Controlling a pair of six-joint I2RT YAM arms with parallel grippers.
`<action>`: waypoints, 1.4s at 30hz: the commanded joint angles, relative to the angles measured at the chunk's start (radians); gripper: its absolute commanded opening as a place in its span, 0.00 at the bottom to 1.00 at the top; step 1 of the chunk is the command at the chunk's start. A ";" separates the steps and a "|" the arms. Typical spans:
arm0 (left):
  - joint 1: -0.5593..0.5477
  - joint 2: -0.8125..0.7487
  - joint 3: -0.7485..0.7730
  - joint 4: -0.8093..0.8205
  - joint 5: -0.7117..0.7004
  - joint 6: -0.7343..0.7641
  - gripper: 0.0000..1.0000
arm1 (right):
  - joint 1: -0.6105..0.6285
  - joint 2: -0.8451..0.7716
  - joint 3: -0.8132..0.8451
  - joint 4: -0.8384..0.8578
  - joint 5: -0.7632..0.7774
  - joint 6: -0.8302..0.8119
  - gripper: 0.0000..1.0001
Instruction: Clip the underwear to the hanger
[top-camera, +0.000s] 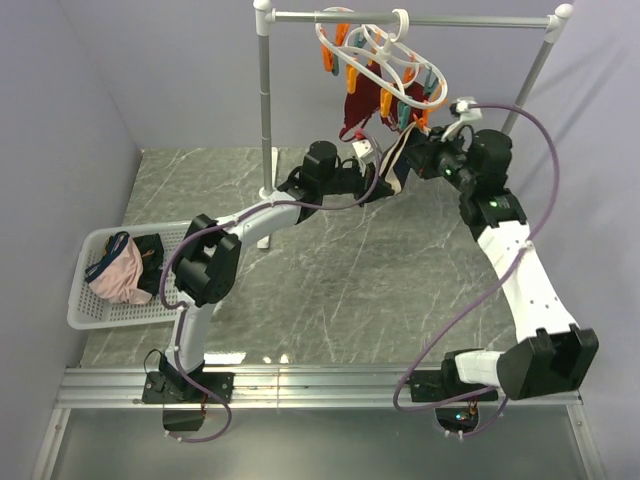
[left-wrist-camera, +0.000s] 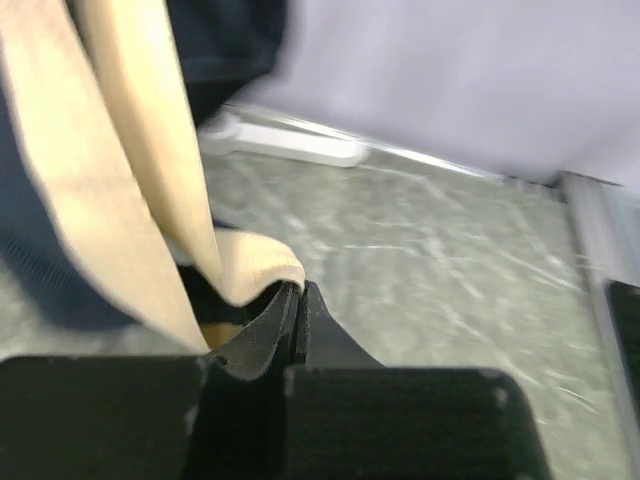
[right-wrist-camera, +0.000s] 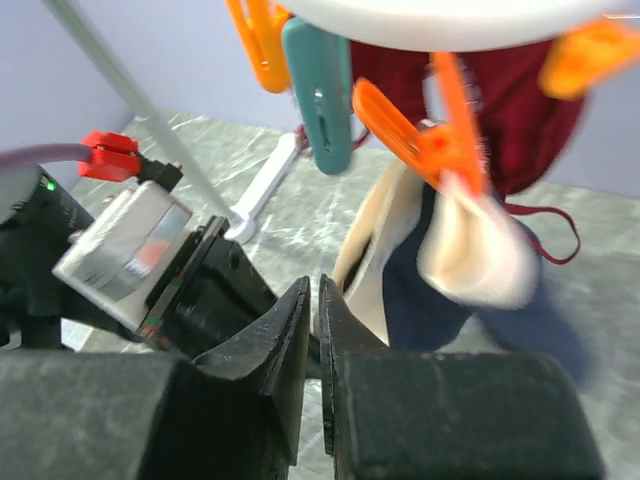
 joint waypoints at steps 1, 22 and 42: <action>-0.018 0.004 0.061 -0.004 -0.138 0.094 0.00 | -0.048 -0.072 0.026 -0.063 0.021 -0.038 0.15; -0.018 -0.141 -0.076 0.066 -0.113 0.049 0.61 | -0.128 -0.112 0.043 -0.064 -0.049 -0.020 0.18; 0.137 -0.408 -0.216 0.215 -0.197 -0.159 0.70 | -0.167 -0.095 0.096 0.057 -0.122 0.026 0.26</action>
